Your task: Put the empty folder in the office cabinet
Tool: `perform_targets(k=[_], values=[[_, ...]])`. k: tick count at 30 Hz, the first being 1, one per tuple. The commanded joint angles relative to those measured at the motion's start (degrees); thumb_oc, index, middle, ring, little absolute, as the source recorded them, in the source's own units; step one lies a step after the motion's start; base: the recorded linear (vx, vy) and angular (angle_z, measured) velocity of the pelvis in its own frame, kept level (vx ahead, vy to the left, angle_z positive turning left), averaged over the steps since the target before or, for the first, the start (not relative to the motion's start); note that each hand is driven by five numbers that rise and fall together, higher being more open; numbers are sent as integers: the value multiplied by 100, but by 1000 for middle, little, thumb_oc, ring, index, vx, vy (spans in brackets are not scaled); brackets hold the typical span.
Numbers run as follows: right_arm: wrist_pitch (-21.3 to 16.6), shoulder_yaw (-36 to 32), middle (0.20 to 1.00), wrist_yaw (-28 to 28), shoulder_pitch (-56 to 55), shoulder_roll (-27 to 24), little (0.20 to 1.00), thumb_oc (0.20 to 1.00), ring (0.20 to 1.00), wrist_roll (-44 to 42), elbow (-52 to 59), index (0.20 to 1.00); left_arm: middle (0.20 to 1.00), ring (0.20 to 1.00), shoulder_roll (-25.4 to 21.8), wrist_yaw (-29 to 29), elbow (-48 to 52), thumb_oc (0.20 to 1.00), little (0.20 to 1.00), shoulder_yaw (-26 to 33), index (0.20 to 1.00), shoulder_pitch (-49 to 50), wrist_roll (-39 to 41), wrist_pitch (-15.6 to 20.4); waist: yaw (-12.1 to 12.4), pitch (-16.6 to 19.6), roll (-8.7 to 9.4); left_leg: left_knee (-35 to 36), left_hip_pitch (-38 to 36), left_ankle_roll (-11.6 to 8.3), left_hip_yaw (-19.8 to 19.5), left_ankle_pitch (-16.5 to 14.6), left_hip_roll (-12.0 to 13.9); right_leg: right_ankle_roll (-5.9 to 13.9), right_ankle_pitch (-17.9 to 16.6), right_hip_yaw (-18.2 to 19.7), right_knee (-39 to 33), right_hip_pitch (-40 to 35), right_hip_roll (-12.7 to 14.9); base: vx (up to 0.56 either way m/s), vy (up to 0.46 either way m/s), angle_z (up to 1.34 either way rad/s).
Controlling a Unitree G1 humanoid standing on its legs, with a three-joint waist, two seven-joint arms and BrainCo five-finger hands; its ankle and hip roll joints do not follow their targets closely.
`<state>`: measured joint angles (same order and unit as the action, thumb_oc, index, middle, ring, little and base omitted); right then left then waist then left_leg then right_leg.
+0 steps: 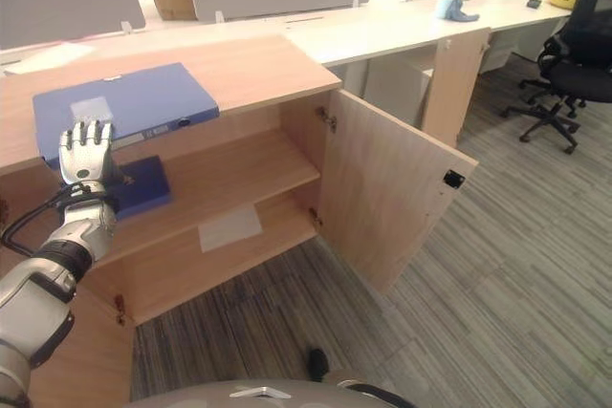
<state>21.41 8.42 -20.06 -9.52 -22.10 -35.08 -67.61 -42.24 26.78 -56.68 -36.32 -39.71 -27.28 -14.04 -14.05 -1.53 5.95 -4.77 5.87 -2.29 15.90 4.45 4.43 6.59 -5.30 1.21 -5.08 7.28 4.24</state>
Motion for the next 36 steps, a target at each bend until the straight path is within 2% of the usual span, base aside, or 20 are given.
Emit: perform_targets(k=[1, 5, 6, 8, 16, 26, 36], values=[[91, -16, 1000, 51, 67, -329, 1000, 1000, 1000, -232, 51, 1000, 1000, 1000, -200, -51, -121, 1000, 1000, 264, 1000, -634, 11, -126, -141, -287, -519, 977, -677, -160, 53, -581, -44, 266, 214, 36, 8, -510, -141, -1, 12, -24], [103, -35, 1000, 94, 50, -289, 1000, 1000, 1000, -332, 108, 1000, 1000, 1000, -170, -137, -9, 1000, 1000, 241, 1000, -640, -42, -246, -145, -325, -524, 977, -642, -149, 44, -573, -63, 270, 187, 57, 8, -464, -134, -3, 11, 21], [94, -48, 1000, 94, 54, -281, 1000, 1000, 1000, -382, 136, 1000, 802, 802, -167, -192, -13, 802, 802, 223, 802, -665, -19, -269, -151, -346, -532, 977, -623, -154, 37, -567, -71, 276, 177, 64, 8, -442, -131, -3, 19, 8], [68, -66, 1000, 94, 60, -265, 1000, 1000, 1000, -421, 180, 1000, 219, 219, -150, -208, -31, 219, 219, 209, 219, -679, 1, -303, -168, -361, -536, 977, -606, -157, 34, -560, -78, 277, 161, 83, 8, -415, -127, -2, 17, -8], [-13, -63, 1000, 135, 104, -279, 1000, 1000, 1000, -739, 289, 1000, 200, 200, -247, -312, -167, 200, 200, 155, 200, -850, -11, -152, -197, -398, -549, 977, -544, -185, 61, -524, -77, 291, 120, 107, 8, -333, -112, -26, 6, -2], [103, -164, 1000, 102, 111, -304, 1000, 1000, 1000, -719, 221, 1000, 200, 200, -385, -164, -91, 200, 200, 79, 200, -880, -165, 108, -179, -344, -607, 977, -629, -196, 31, -554, -85, 290, 162, 30, 8, -450, -61, -8, -1, -1], [67, -179, 1000, 105, 69, -244, 1000, 1000, 1000, -772, 178, 1000, 200, 200, -517, -279, 295, 200, 200, 157, 200, -737, -223, 11, -97, -299, -638, 977, -679, -199, -47, -582, -98, 290, 208, -57, 8, -548, -32, 1, -1, 2]])
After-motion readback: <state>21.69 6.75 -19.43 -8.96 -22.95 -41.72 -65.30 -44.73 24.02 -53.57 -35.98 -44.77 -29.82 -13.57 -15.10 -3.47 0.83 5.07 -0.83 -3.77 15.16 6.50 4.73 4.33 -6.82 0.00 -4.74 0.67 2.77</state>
